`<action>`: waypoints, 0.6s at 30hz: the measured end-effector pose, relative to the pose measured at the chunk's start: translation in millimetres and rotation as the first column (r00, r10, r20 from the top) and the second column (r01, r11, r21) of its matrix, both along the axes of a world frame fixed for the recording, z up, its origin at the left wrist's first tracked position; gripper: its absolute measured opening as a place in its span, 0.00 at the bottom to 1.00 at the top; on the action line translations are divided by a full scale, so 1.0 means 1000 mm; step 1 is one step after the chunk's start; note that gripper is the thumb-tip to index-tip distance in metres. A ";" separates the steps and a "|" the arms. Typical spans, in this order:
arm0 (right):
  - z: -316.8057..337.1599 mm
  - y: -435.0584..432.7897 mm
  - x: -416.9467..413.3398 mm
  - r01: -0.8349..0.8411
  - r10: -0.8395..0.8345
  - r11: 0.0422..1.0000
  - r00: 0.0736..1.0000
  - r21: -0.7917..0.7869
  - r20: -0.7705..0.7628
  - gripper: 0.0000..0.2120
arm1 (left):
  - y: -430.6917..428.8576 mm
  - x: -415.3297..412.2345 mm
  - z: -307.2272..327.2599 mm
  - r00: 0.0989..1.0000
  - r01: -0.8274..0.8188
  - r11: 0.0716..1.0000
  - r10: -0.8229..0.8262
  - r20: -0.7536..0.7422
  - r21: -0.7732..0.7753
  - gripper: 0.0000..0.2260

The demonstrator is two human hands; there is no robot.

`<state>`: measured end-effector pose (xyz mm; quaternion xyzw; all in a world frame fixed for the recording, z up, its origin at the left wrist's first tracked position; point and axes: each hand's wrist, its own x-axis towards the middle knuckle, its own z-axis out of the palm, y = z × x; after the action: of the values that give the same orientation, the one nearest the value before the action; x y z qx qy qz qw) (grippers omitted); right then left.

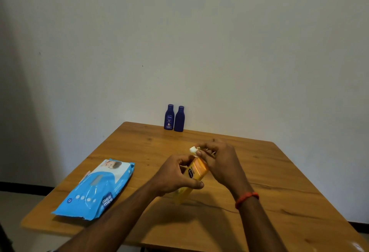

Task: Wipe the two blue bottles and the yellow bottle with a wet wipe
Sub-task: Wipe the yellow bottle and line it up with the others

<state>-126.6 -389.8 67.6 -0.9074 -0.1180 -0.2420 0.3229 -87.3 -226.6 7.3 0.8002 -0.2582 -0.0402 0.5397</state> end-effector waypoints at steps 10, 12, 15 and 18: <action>-0.018 -0.045 -0.019 -0.118 0.217 0.775 0.972 0.621 -0.086 0.07 | 0.003 -0.002 -0.009 0.914 -0.190 0.922 0.040 -0.405 -0.338 0.26; -0.022 -0.040 -0.019 -0.085 0.265 0.592 0.960 0.801 -0.094 0.08 | -0.005 -0.005 -0.012 0.858 -0.283 0.862 0.031 -0.513 -0.421 0.30; -0.027 -0.031 -0.019 -0.096 0.364 0.533 0.923 0.841 -0.125 0.09 | -0.017 -0.006 -0.017 0.778 -0.412 0.751 -0.004 -0.628 -0.515 0.31; -0.032 -0.020 -0.019 -0.085 0.300 0.628 0.944 0.773 -0.140 0.06 | -0.020 -0.007 -0.021 0.753 -0.416 0.691 -0.102 -0.650 -0.591 0.34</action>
<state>-145.1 -410.0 35.3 -0.6939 -0.0605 -0.1136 0.7084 -94.1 -246.4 -13.9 0.4880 0.0202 -0.1577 0.8583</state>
